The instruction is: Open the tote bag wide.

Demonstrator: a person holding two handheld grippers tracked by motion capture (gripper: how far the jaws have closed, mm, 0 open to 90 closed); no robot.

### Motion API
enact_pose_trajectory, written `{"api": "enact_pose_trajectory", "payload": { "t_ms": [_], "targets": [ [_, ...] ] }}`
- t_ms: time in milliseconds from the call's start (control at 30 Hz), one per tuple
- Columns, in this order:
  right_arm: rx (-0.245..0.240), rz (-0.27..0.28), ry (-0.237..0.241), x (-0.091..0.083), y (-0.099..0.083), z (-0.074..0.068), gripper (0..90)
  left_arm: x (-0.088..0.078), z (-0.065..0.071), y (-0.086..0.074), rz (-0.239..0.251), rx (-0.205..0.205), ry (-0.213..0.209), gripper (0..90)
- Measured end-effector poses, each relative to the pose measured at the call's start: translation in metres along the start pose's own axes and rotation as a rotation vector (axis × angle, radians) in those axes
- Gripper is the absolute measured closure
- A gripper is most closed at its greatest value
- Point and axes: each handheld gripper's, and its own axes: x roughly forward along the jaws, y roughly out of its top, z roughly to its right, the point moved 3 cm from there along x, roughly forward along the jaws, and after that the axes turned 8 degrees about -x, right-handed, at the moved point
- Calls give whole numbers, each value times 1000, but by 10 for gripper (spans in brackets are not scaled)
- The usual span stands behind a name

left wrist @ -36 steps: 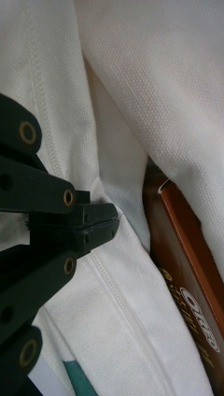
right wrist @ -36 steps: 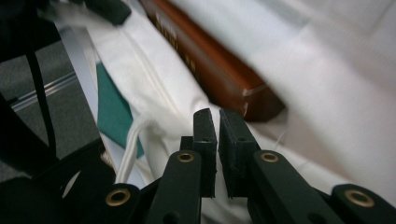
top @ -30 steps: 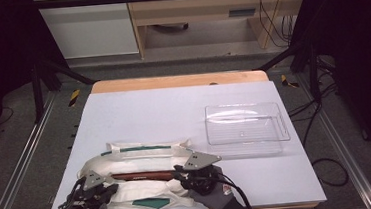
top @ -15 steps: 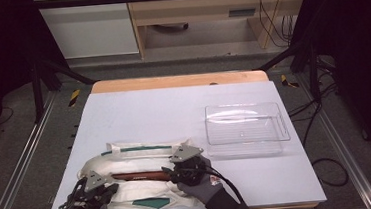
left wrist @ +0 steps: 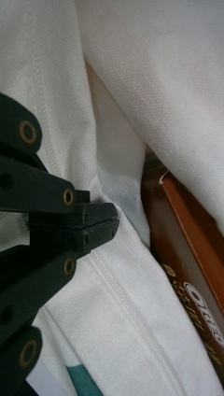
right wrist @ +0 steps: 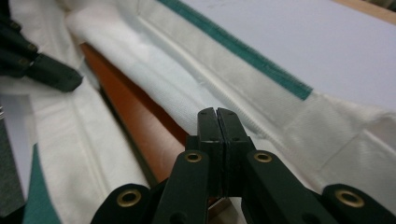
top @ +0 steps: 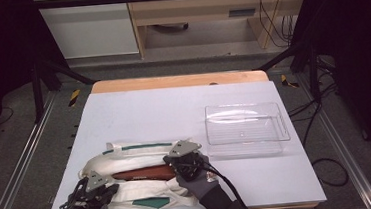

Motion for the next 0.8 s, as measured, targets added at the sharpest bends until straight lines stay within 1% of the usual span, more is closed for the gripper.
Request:
{"api": "enact_pose_trajectory", "payload": {
  "t_ms": [100, 167, 267, 300, 533, 567, 600, 667, 700, 800],
  "targets": [
    [13, 1, -56, 6, 1, 7, 900, 1, 0, 0, -5, 3, 0, 896],
    [29, -2, -82, 12, 1, 11, 900, 1, 0, 0, -7, 4, -1, 896],
    [48, -17, -102, 20, -1, 16, 900, 1, 0, 0, -8, 5, -2, 896],
    [51, -27, -101, 23, -2, 19, 899, 1, 0, 0, -9, 5, -2, 896],
    [125, -67, -75, 38, -8, 33, 897, 2, 1, 0, -13, 13, 0, 897],
    [130, -75, -73, 40, -9, 33, 896, 2, 0, 0, -14, 14, -2, 896],
    [123, -76, -76, 41, -10, 33, 895, 2, 1, 0, -13, 9, -4, 896],
    [125, -67, -71, 38, -9, 32, 888, 1, 0, 0, -7, 9, -4, 893],
    [120, -55, -66, 35, -7, 32, 876, 0, 0, 0, -5, 2, -8, 886],
    [114, -19, -60, 26, -3, 30, 829, -4, -1, 2, 24, -13, -35, 820]
  ]
}}
